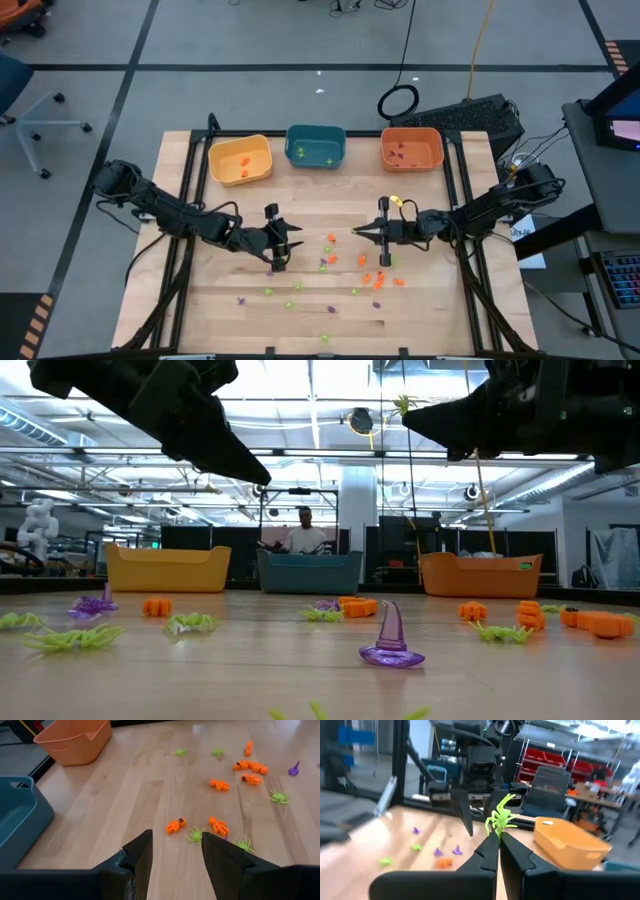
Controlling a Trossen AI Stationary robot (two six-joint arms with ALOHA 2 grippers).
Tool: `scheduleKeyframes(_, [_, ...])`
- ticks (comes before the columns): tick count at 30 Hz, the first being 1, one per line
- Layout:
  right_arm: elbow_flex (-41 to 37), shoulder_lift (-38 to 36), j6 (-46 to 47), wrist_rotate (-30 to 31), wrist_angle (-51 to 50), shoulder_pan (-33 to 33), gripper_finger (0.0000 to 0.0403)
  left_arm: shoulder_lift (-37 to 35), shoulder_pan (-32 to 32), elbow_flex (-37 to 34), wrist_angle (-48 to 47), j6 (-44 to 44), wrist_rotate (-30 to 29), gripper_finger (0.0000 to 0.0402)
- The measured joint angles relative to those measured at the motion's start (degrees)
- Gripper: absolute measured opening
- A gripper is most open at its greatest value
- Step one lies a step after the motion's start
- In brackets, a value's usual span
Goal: Sort Halloween decoration
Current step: Put the green spider toy into the blue bin
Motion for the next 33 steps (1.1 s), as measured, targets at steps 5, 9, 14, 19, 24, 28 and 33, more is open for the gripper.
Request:
scheduleKeyframes(5, [0.0,0.0,-13.0,0.0,0.0,0.0,0.0000,0.0,0.0,0.0,0.1,0.0,0.0,0.0168])
scheduleKeyframes(9, [0.0,0.0,-25.3,0.1,0.0,0.0,0.0000,0.0,0.0,0.0,0.1,-0.4,0.0,0.0168])
scheduleKeyframes(14, [0.0,0.0,-38.4,0.1,-0.6,0.0,0.0000,0.0,0.0,0.0,0.1,-3.1,0.0,0.0168])
scheduleKeyframes(19, [0.0,0.0,-42.5,0.1,-0.9,0.0,0.0000,0.0,0.0,0.0,0.2,-6.0,0.0,0.0168])
scheduleKeyframes(24, [0.0,0.0,-42.3,0.2,-1.9,0.0,0.0000,0.0,0.0,0.0,1.0,-6.2,0.0,0.0168])
scheduleKeyframes(28, [0.0,0.0,-41.9,0.1,-2.1,0.0,0.0000,0.0,0.0,0.0,1.0,-6.2,0.0,0.0168])
scheduleKeyframes(33, [0.0,0.0,-40.4,0.2,-2.1,0.0,0.0000,0.0,0.0,0.0,1.0,-6.2,0.0,0.0168])
